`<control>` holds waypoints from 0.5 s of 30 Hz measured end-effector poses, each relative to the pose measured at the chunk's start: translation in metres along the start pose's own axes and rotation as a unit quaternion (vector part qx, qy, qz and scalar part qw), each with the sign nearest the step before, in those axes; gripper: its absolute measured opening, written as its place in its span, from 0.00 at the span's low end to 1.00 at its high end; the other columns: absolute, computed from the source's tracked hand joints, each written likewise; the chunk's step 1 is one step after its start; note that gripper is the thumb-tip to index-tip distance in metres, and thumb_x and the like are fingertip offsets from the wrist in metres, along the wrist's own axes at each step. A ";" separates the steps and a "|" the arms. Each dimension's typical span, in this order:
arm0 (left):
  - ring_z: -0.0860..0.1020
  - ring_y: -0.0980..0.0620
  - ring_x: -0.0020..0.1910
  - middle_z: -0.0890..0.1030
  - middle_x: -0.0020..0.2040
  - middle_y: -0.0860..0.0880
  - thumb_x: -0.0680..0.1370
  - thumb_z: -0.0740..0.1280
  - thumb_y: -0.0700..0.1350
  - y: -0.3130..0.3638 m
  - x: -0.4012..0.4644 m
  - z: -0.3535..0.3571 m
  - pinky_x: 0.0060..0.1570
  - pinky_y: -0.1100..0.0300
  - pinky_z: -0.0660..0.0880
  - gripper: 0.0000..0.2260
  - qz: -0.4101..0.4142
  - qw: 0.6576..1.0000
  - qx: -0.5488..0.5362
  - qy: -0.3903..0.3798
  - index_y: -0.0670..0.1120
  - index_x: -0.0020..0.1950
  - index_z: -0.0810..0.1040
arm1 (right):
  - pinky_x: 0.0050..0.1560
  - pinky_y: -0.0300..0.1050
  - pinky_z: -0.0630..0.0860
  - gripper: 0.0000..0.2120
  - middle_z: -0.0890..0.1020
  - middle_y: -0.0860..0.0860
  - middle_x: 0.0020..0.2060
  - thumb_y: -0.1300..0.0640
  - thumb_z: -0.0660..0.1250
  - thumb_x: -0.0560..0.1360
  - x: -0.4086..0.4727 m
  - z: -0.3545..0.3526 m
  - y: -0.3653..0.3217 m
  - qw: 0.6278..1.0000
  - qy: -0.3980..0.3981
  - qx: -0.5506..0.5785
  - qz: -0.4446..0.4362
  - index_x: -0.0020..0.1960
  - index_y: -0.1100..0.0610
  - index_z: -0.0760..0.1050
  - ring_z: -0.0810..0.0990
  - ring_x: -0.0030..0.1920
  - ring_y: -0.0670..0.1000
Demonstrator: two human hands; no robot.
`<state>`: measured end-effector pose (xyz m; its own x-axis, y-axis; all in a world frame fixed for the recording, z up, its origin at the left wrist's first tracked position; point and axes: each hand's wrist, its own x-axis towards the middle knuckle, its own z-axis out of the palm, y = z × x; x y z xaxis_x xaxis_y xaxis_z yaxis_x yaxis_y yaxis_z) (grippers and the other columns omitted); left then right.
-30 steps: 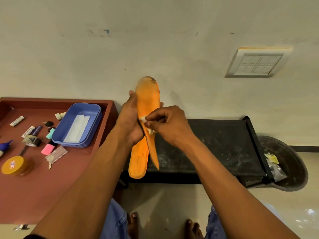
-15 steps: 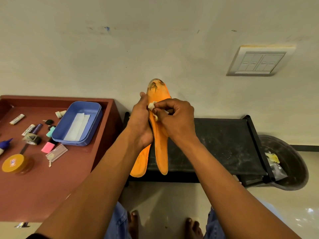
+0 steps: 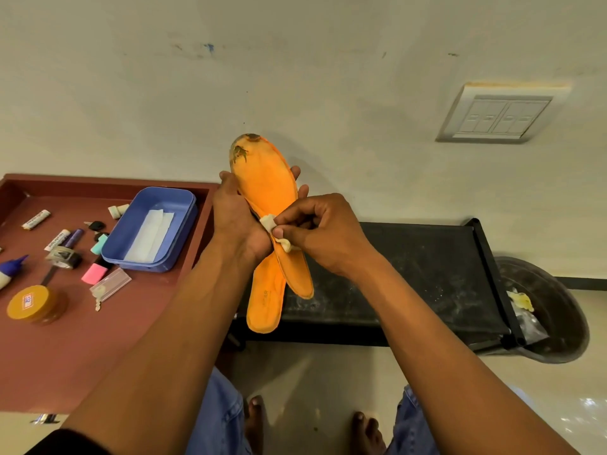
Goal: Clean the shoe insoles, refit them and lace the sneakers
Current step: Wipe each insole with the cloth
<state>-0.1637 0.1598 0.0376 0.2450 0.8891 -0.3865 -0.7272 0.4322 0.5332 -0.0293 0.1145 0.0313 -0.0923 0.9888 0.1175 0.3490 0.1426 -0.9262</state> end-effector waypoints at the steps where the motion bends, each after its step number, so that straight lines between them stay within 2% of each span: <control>1: 0.77 0.35 0.67 0.80 0.66 0.36 0.81 0.46 0.70 -0.003 -0.001 0.003 0.69 0.39 0.71 0.35 0.001 1.000 0.014 0.003 0.44 0.67 0.75 | 0.45 0.36 0.79 0.05 0.85 0.43 0.39 0.61 0.79 0.71 0.000 0.003 0.001 1.000 0.023 -0.005 -0.004 0.45 0.55 0.87 0.83 0.41 0.41; 3: 0.79 0.35 0.66 0.81 0.64 0.34 0.81 0.46 0.71 -0.013 -0.006 0.009 0.67 0.40 0.73 0.37 -0.002 0.999 0.039 0.009 0.42 0.64 0.77 | 0.45 0.30 0.74 0.04 0.85 0.42 0.38 0.61 0.78 0.71 0.002 0.007 0.003 0.997 0.075 -0.018 -0.012 0.44 0.54 0.86 0.82 0.40 0.40; 5: 0.82 0.37 0.61 0.82 0.62 0.34 0.81 0.48 0.71 -0.023 -0.011 0.016 0.59 0.43 0.80 0.38 -0.013 0.998 0.054 0.016 0.39 0.66 0.77 | 0.48 0.26 0.72 0.04 0.84 0.40 0.38 0.60 0.78 0.71 0.005 0.008 0.007 0.991 0.122 -0.039 -0.023 0.44 0.53 0.87 0.82 0.41 0.40; 7: 0.84 0.39 0.57 0.82 0.62 0.35 0.82 0.50 0.70 -0.029 -0.012 0.018 0.51 0.46 0.84 0.38 -0.018 0.997 0.071 0.023 0.39 0.68 0.77 | 0.46 0.31 0.76 0.04 0.82 0.37 0.39 0.59 0.77 0.72 0.005 0.007 0.008 0.986 0.155 -0.061 -0.027 0.45 0.52 0.87 0.82 0.42 0.40; 8: 0.84 0.39 0.57 0.82 0.63 0.35 0.82 0.50 0.69 -0.030 -0.011 0.018 0.50 0.47 0.84 0.37 -0.020 0.997 0.077 0.021 0.38 0.68 0.76 | 0.46 0.34 0.77 0.04 0.82 0.37 0.39 0.59 0.77 0.72 0.005 0.007 0.008 0.984 0.161 -0.069 -0.028 0.46 0.51 0.87 0.82 0.43 0.41; 11: 0.83 0.38 0.59 0.82 0.63 0.35 0.82 0.52 0.69 -0.026 -0.010 0.017 0.55 0.45 0.82 0.36 -0.030 0.997 0.066 0.016 0.38 0.66 0.77 | 0.47 0.38 0.79 0.05 0.85 0.40 0.42 0.58 0.77 0.72 0.006 0.006 0.006 0.989 0.135 -0.064 -0.017 0.47 0.51 0.87 0.83 0.44 0.42; 13: 0.83 0.38 0.59 0.81 0.64 0.35 0.81 0.51 0.70 -0.020 -0.008 0.013 0.56 0.44 0.81 0.36 -0.010 0.999 0.048 0.009 0.41 0.69 0.76 | 0.49 0.40 0.80 0.05 0.86 0.43 0.43 0.58 0.78 0.71 0.006 0.007 0.003 0.993 0.102 -0.052 -0.016 0.47 0.51 0.87 0.83 0.44 0.42; 15: 0.83 0.39 0.56 0.81 0.65 0.38 0.81 0.49 0.71 -0.008 -0.005 0.007 0.53 0.44 0.82 0.36 0.020 0.999 0.024 -0.001 0.44 0.73 0.74 | 0.50 0.42 0.81 0.05 0.87 0.44 0.43 0.57 0.78 0.71 0.003 0.008 -0.002 0.996 0.072 -0.049 -0.019 0.47 0.51 0.87 0.84 0.45 0.42</control>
<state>-0.1546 0.1532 0.0409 0.2169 0.9062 -0.3630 -0.7045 0.4027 0.5844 -0.0372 0.1172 0.0304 0.0254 0.9777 0.2085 0.4382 0.1766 -0.8814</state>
